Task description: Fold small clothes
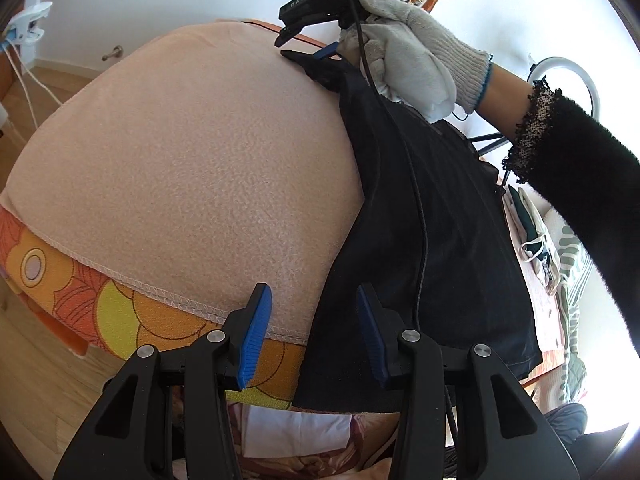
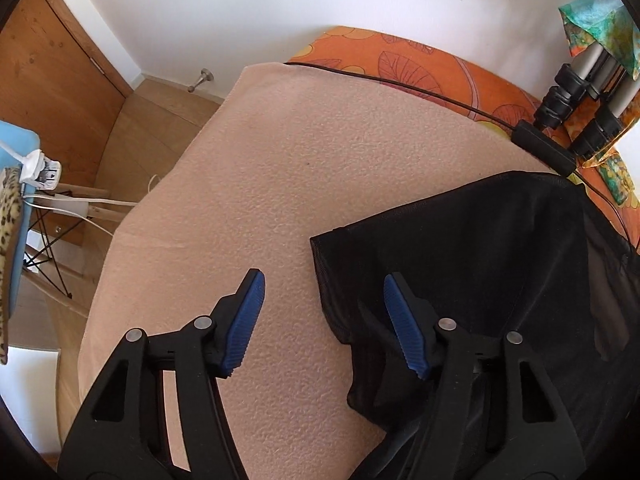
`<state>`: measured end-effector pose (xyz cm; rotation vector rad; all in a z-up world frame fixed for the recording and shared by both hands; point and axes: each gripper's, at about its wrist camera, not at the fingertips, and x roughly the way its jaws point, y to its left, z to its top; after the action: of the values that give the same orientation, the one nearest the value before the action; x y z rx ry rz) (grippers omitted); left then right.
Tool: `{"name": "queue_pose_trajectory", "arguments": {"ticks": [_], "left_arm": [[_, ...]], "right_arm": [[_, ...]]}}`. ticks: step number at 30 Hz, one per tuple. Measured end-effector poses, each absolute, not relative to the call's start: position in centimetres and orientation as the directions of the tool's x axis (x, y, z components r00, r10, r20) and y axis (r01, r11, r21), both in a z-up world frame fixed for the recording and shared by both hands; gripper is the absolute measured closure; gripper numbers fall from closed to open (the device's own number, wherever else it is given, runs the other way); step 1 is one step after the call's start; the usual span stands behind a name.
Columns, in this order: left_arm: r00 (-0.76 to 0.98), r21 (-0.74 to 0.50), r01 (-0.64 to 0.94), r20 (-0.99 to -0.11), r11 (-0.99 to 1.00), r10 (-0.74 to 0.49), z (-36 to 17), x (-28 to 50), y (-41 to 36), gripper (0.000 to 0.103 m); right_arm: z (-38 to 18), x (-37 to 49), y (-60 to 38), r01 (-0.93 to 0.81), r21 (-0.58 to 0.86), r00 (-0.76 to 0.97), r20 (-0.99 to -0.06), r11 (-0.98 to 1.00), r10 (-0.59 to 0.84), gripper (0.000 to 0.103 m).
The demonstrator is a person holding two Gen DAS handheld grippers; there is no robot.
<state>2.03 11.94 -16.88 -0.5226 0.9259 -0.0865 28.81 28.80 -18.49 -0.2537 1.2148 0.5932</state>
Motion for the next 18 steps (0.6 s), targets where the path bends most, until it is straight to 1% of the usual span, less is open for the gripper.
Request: {"name": "queue_pose_trajectory", "arguments": {"ticks": [1,3,4,7,9,10,11,13,16,17,18], "left_arm": [[0.606,-0.459,-0.146,-0.742,0.876,-0.288,-16.8,2.0,11.8,0.062],[0.604,-0.458,-0.142,-0.742,0.877,-0.290,-16.8,2.0,11.8,0.062],[0.604,-0.468,-0.145,-0.740,0.872,-0.296,-16.8,2.0,11.9,0.062],[0.610,-0.508,-0.158,-0.725,0.847,-0.321,-16.9,1.9,12.4,0.062],[0.610,-0.510,-0.160,-0.724,0.845,-0.321,-16.9,1.9,12.4,0.062],[0.608,-0.506,-0.157,-0.726,0.848,-0.320,-16.8,1.9,12.1,0.062],[0.604,-0.505,-0.151,-0.728,0.850,-0.324,-16.8,1.9,11.9,0.062],[0.593,-0.510,-0.133,-0.728,0.850,-0.344,-16.7,1.8,11.4,0.062],[0.574,-0.493,-0.096,-0.737,0.865,-0.356,-16.5,1.5,10.4,0.062],[0.566,-0.469,-0.085,-0.749,0.879,-0.344,-16.5,1.5,10.0,0.064],[0.566,-0.439,-0.081,-0.759,0.895,-0.322,-16.5,1.4,9.7,0.070]], "right_arm": [[-18.7,29.0,28.9,-0.550,0.121,0.221,-0.933,0.827,0.284,0.039],[-19.0,29.2,29.1,-0.544,0.103,0.218,-0.941,0.833,0.259,0.051],[-19.2,29.3,29.3,-0.546,0.085,0.220,-0.945,0.833,0.241,0.052],[-19.2,29.0,29.6,-0.559,0.013,0.265,-0.945,0.829,0.194,0.061],[-19.1,28.8,29.7,-0.562,-0.039,0.296,-0.942,0.826,0.157,0.079],[-19.0,28.7,29.6,-0.564,-0.058,0.307,-0.941,0.824,0.144,0.083],[-18.9,28.8,29.5,-0.563,-0.062,0.311,-0.940,0.824,0.141,0.091],[-18.7,29.1,29.2,-0.560,-0.057,0.308,-0.940,0.827,0.144,0.095],[-18.7,29.7,29.1,-0.552,-0.051,0.315,-0.937,0.833,0.151,0.097],[-18.7,29.9,29.0,-0.545,-0.046,0.316,-0.936,0.837,0.154,0.097],[-18.5,30.1,28.9,-0.537,-0.034,0.315,-0.935,0.843,0.163,0.098]]}}
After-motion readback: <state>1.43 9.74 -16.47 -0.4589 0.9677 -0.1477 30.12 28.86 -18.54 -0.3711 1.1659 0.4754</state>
